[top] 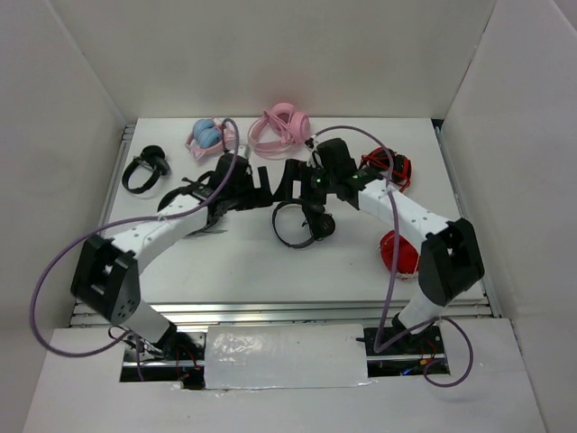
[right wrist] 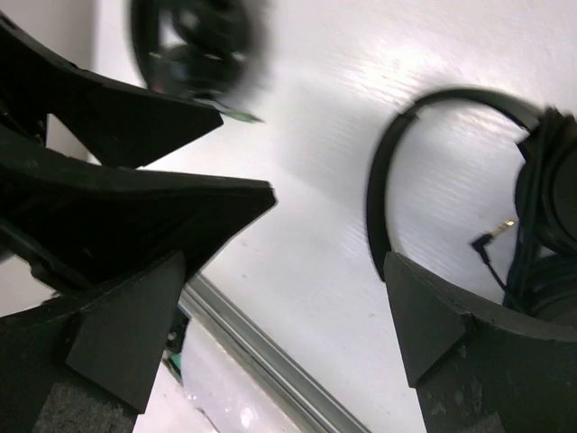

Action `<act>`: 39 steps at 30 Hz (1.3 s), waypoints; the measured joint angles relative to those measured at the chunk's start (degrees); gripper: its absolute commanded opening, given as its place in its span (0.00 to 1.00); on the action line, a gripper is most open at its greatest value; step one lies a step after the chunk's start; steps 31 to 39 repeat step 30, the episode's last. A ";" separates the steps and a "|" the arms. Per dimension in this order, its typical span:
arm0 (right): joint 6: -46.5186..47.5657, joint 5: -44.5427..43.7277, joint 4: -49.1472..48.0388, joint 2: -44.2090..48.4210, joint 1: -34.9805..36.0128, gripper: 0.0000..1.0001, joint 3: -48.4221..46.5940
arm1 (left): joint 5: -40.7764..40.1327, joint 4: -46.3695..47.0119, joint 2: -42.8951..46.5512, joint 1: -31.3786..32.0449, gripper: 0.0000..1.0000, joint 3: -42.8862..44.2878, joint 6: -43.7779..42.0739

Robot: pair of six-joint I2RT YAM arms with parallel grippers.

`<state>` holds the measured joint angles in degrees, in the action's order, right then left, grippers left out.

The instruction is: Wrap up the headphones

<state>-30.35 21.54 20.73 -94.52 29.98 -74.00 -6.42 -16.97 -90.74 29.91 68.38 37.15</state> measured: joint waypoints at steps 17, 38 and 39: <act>-2.25 -27.15 3.67 43.54 -14.75 1.00 23.04 | -17.81 -14.88 40.57 -20.57 0.99 -17.73 9.55; -4.22 -41.16 10.29 60.37 -19.76 1.00 30.51 | -16.17 -17.90 38.71 -26.40 0.99 -18.03 11.28; -4.22 -41.16 10.29 60.37 -19.76 1.00 30.51 | -16.17 -17.90 38.71 -26.40 0.99 -18.03 11.28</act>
